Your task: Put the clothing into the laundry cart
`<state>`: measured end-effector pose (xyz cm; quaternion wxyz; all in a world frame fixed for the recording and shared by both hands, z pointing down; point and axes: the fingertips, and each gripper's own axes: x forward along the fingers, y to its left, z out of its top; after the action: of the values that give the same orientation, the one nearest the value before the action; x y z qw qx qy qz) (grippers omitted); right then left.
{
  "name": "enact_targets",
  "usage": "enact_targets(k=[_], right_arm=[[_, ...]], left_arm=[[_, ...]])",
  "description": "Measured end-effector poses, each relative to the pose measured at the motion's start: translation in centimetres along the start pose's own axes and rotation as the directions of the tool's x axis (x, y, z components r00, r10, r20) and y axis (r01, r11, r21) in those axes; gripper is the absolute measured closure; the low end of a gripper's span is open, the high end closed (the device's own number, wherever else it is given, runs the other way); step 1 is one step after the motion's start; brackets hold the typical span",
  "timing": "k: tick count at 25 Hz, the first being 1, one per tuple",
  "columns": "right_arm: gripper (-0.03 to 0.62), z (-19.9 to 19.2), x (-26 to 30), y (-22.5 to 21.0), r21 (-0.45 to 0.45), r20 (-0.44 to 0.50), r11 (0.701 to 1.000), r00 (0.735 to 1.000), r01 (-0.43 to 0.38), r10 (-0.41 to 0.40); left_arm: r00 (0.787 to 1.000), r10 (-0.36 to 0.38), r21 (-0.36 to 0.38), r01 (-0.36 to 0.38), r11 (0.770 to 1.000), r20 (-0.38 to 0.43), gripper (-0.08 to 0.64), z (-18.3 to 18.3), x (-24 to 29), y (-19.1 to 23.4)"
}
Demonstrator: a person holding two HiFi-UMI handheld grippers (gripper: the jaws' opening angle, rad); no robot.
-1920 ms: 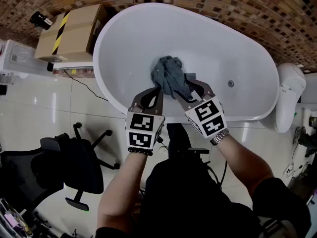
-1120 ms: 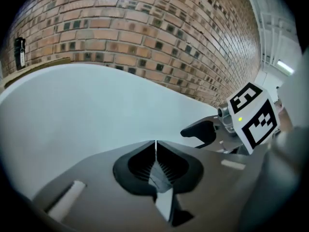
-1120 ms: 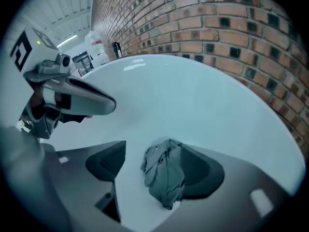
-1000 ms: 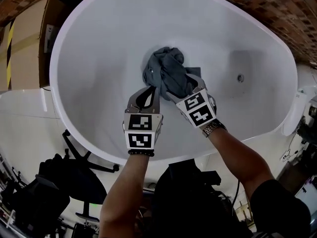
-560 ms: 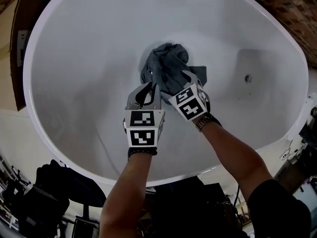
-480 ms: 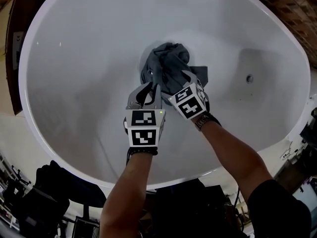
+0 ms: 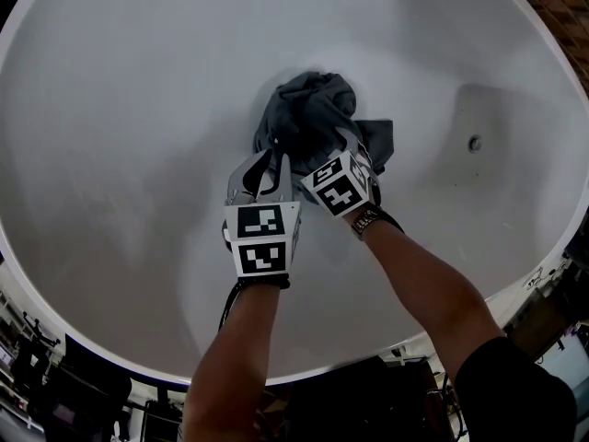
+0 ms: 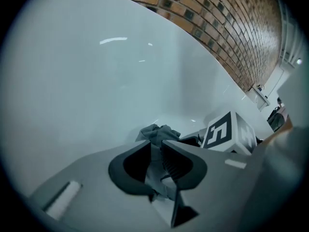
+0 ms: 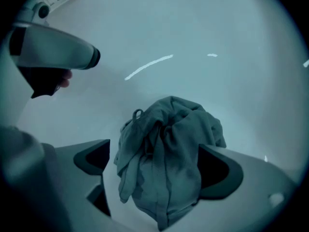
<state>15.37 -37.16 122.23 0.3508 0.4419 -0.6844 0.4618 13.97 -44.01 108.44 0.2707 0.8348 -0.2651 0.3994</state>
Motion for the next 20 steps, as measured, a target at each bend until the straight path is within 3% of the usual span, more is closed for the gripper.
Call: enact_targets(k=[9, 15, 20], right_arm=[[0.005, -2.7, 5.8, -1.3, 0.021, -0.064, 1.0, 0.998, 0.01, -0.009], [0.005, -1.3, 7.1, -3.0, 0.053, -0.092, 0.998, 0.996, 0.016, -0.011], [0.023, -3.9, 9.4, -3.3, 0.083, -0.111, 0.996, 0.994, 0.021, -0.011]], left_arm=[[1.0, -0.005, 0.016, 0.005, 1.0, -0.02, 0.489, -1.3, 3.8, 1.1], [0.998, -0.013, 0.036, 0.016, 0.999, -0.061, 0.488, -0.5, 5.6, 1.6], [0.998, -0.013, 0.046, 0.016, 0.999, -0.067, 0.488, -3.5, 6.1, 1.0]])
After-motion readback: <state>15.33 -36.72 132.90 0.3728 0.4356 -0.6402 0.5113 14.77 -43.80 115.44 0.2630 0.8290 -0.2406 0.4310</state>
